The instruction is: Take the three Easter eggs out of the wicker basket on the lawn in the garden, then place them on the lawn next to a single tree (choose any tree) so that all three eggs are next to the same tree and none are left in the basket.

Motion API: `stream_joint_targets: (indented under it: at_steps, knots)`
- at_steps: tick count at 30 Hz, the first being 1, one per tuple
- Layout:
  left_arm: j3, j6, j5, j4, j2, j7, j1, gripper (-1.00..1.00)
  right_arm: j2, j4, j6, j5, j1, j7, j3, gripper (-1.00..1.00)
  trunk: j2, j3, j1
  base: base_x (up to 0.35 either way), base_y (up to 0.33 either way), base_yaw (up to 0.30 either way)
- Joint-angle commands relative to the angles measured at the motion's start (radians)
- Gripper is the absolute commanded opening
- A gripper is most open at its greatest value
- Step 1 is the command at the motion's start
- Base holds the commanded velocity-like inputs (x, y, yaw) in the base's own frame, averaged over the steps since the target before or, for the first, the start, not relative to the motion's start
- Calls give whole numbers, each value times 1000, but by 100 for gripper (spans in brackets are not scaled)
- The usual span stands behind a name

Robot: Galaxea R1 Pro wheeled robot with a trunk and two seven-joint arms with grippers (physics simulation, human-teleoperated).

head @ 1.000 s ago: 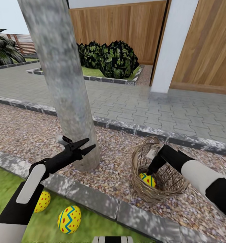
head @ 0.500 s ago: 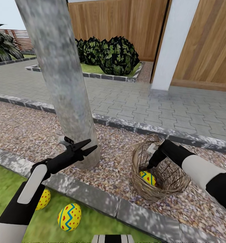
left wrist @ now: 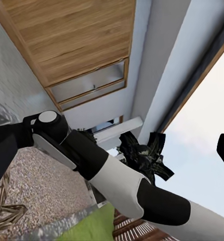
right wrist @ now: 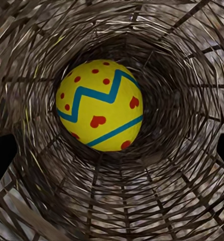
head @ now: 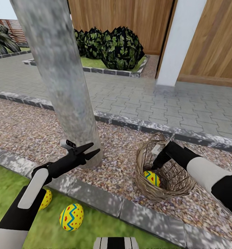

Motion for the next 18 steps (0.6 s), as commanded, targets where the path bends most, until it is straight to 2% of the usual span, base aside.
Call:
stream_joint_targets:
  at_steps: [1, 8, 18]
  knots:
    - [-1, 4, 3, 0, 1, -1, -1, 100, -1, -3, 2, 10, -1, 7, -1, 100, 0, -2, 0, 0, 0, 0]
    - [-1, 4, 3, -1, 1, -1, 0, 100, 0, -3, 2, 10, -6, 6, -1, 100, -2, -41, 3, 0, 0, 0]
    - [-1, 4, 3, -1, 1, -1, -1, 100, 4, -3, 3, 10, -12, 5, -1, 100, -2, -61, 3, 0, 0, 0]
